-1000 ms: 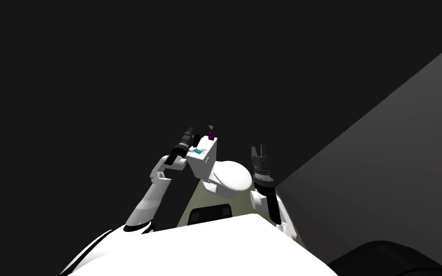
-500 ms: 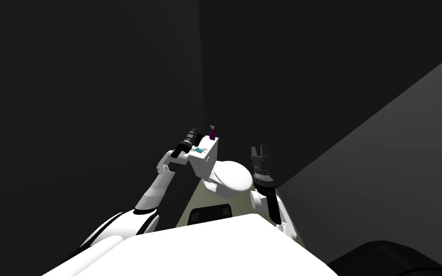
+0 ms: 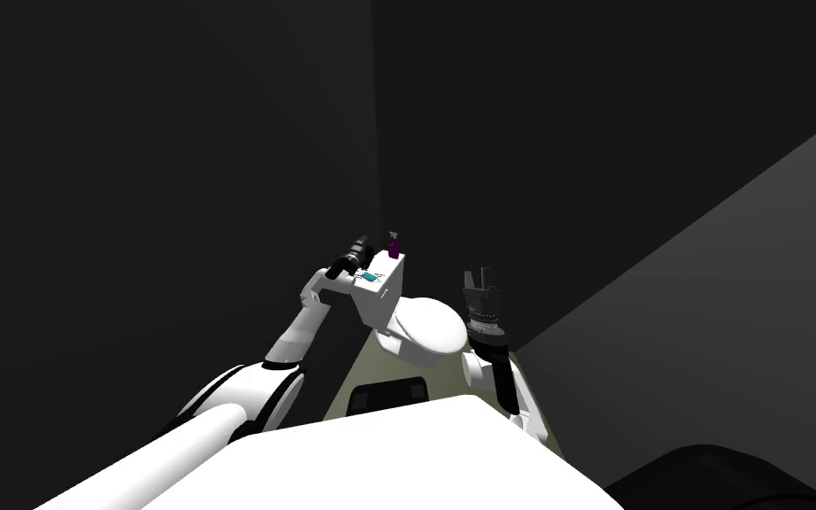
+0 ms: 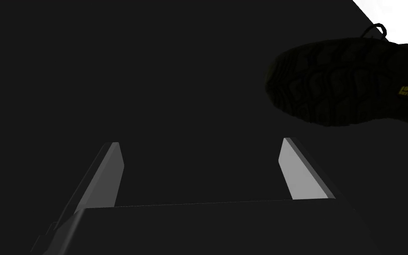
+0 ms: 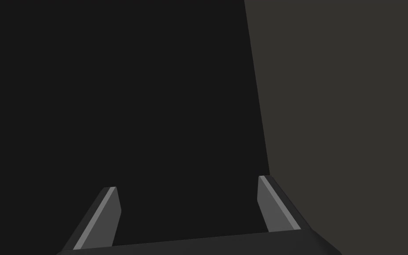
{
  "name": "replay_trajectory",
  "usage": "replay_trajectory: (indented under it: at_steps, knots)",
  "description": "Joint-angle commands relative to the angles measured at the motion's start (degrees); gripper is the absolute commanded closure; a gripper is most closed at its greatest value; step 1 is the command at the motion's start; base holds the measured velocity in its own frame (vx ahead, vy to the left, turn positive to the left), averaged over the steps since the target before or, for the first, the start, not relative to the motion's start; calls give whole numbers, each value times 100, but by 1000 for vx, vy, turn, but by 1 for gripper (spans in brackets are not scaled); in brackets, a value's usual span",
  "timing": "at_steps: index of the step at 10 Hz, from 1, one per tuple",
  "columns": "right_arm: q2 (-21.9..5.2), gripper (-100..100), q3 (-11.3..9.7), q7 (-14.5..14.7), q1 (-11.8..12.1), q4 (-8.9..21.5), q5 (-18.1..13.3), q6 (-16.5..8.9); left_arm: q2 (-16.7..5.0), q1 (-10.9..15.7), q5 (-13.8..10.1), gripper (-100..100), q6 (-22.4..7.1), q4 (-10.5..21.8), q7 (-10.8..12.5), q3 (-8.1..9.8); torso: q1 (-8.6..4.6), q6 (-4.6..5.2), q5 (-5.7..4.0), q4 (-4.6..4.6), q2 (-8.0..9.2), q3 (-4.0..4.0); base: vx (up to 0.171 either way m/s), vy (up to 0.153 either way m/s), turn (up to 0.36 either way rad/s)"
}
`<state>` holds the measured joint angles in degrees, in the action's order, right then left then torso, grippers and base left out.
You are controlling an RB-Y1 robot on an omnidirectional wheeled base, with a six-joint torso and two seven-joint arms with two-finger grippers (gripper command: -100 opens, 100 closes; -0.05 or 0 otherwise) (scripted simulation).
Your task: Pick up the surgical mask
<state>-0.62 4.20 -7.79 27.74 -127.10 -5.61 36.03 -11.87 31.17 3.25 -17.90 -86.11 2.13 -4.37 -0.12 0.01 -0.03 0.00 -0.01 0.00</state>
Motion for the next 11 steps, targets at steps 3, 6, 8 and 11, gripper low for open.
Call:
replay_trajectory:
  at_steps: [3, 6, 8, 11]
  knots:
    - [0, 0, 0, 0, 0, 0, 0, 0, -15, 479, -62, -100, -580, 455, -26, -44, 3, -2, 1, 0, -3, -2, -1, -13, 35]
    - [0, 0, 0, 0, 0, 0, 0, 0, 24, 1049, -153, -100, -1082, 1032, -76, -109, 2, -1, 1, -1, -3, -2, -2, -19, 63]
    - [0, 0, 0, 0, 0, 0, 0, 0, 24, 1167, -153, -100, -1311, 1208, -76, -109, 1, -1, 0, -1, -3, -2, 1, -13, 11]
    - [0, 0, 0, 0, 0, 0, 0, 0, 98, 1731, -248, -100, -1847, 1774, -135, -167, 4, -2, 1, -2, -4, -2, 3, -13, 57]
